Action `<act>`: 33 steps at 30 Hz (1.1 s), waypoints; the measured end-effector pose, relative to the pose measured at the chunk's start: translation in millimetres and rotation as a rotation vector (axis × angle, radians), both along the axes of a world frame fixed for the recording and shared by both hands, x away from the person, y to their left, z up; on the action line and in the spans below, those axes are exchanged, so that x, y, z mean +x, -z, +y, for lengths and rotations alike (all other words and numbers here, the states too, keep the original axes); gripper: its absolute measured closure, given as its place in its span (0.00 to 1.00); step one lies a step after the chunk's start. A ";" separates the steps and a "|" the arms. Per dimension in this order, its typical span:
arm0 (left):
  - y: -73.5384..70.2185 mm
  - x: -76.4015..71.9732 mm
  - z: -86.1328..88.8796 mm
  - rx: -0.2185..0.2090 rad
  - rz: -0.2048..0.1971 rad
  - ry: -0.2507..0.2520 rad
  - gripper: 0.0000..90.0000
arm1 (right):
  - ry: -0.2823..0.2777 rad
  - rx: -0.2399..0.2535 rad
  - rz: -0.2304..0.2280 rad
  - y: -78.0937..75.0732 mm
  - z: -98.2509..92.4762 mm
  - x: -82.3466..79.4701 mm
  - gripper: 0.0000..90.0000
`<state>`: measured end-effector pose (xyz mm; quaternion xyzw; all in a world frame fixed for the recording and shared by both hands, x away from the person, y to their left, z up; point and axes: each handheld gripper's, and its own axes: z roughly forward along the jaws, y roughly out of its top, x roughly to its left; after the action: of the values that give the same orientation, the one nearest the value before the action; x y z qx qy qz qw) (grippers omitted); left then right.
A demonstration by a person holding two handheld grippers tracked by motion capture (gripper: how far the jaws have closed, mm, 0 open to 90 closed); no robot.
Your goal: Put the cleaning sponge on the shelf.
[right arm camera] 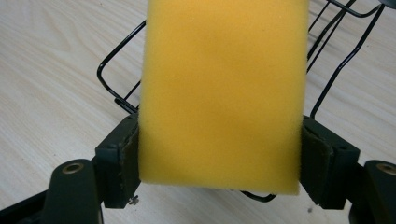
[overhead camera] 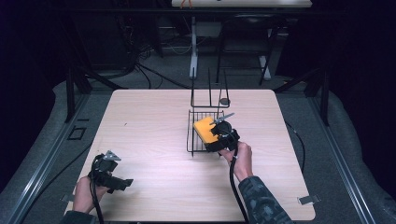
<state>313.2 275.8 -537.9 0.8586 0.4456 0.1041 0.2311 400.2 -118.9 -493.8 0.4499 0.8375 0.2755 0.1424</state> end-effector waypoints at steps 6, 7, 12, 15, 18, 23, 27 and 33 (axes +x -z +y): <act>-0.2 0.0 0.1 0.000 0.000 0.002 0.08 | 0.022 0.009 0.012 5.8 1.0 5.2 0.28; -0.2 0.0 0.0 0.000 -0.001 0.003 0.08 | 0.025 0.008 0.010 6.3 1.0 5.7 0.28; -0.3 0.1 -0.1 0.001 -0.001 0.007 0.08 | 0.049 0.015 0.016 10.8 1.1 9.9 0.28; -0.2 0.0 -0.5 0.000 0.002 0.007 0.08 | 0.055 0.009 0.024 14.3 2.5 12.6 0.28; -0.1 -0.1 -0.5 -0.001 0.001 0.008 0.08 | 0.067 0.008 0.042 17.2 3.9 14.6 0.28; 0.3 0.1 -1.3 0.000 -0.002 0.008 0.08 | 0.094 0.011 0.053 21.2 4.5 17.7 0.28; 0.6 0.4 -1.6 -0.001 -0.002 0.009 0.08 | 0.121 0.000 0.066 23.3 4.7 19.4 0.27; 0.7 0.7 -1.4 -0.003 0.003 0.010 0.08 | 0.126 0.004 0.083 26.3 4.6 20.4 0.25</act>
<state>314.0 274.4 -538.6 0.8606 0.4418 0.1010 0.2323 420.6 -114.3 -520.1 0.5129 0.8123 0.2488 0.1235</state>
